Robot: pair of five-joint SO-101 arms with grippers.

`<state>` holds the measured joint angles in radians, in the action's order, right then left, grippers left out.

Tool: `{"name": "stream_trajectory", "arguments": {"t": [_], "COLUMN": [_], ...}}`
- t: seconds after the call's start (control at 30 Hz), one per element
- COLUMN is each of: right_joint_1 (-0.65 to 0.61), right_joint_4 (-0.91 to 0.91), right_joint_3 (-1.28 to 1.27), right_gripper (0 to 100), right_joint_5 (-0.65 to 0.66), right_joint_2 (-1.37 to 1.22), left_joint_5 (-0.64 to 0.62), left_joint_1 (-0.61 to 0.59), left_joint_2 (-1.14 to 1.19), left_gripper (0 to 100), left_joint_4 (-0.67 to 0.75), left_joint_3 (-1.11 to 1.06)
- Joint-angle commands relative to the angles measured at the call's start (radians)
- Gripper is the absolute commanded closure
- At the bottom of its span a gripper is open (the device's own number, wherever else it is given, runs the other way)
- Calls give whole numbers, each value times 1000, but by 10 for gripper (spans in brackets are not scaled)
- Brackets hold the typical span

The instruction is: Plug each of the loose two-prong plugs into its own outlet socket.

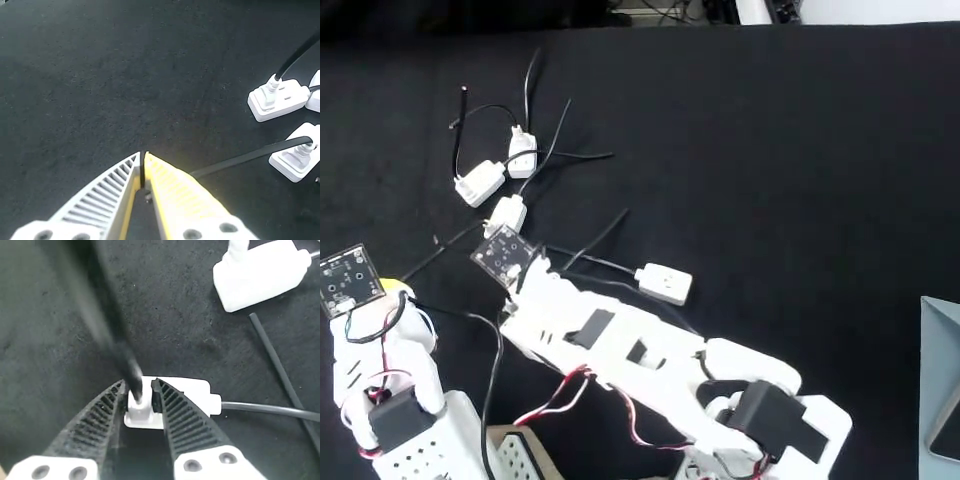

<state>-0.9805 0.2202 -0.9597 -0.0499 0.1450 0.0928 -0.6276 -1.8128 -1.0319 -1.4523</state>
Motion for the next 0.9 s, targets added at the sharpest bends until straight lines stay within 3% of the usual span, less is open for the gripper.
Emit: {"name": "stream_trajectory", "arguments": {"t": [0.0, 0.4, 0.87], "right_joint_1": [-5, -5, -3], "right_joint_4": [15, 52, 172], "right_joint_3": [18, 35, 160], "right_gripper": [987, 987, 982], "right_joint_5": [52, 163, 166], "right_joint_2": [-2, -25, -142], "left_joint_5": [-8, -8, -8], "left_joint_1": [-10, -10, -10], "left_joint_2": [-5, -5, -5], "left_gripper": [970, 970, 970], "left_joint_4": [-2, -2, -2], "left_joint_3": [5, 5, 5]}}
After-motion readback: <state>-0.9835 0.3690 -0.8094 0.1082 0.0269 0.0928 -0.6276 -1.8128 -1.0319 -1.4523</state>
